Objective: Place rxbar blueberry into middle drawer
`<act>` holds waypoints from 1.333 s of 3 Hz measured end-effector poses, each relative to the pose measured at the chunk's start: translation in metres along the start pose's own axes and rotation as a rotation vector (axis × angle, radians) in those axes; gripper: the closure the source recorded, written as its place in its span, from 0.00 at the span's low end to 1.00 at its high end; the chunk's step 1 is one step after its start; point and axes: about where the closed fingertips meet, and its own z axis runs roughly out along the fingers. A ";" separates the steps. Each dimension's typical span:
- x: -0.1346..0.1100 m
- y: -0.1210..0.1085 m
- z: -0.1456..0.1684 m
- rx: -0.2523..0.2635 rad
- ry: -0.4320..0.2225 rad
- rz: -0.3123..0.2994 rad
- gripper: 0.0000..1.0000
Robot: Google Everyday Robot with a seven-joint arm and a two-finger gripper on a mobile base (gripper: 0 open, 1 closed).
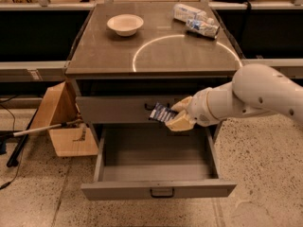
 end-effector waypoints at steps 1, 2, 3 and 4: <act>0.024 0.006 0.020 0.046 0.043 0.017 1.00; 0.049 0.012 0.041 0.067 0.086 0.032 1.00; 0.074 0.017 0.061 0.061 0.113 0.062 1.00; 0.094 0.020 0.079 0.050 0.132 0.092 1.00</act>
Offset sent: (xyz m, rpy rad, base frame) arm -0.0109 -0.0071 -0.1042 -0.1276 0.0255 -0.1206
